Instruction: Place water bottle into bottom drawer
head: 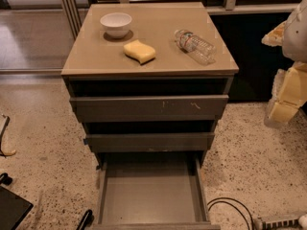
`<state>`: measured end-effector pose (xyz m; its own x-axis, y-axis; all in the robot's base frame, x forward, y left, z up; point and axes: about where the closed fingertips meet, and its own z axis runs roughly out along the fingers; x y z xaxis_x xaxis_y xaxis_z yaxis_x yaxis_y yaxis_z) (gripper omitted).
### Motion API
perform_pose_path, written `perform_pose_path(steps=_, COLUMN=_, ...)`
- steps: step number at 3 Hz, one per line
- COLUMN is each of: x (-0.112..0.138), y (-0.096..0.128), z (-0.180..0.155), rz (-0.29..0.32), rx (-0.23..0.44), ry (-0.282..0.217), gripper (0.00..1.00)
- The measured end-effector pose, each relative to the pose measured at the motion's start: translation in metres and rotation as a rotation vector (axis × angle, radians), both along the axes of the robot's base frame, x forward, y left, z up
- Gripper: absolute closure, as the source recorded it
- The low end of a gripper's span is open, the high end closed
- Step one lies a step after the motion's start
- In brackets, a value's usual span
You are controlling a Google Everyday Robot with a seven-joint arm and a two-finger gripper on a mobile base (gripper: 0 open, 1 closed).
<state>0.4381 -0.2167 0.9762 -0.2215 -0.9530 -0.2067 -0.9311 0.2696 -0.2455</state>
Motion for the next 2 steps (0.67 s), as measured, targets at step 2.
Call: perform_pose_path(steps=2, x=0.0073, y=-0.0047, z=0.0002, rz=-0.061, rx=0.051, ry=-0.008, gripper=0.00)
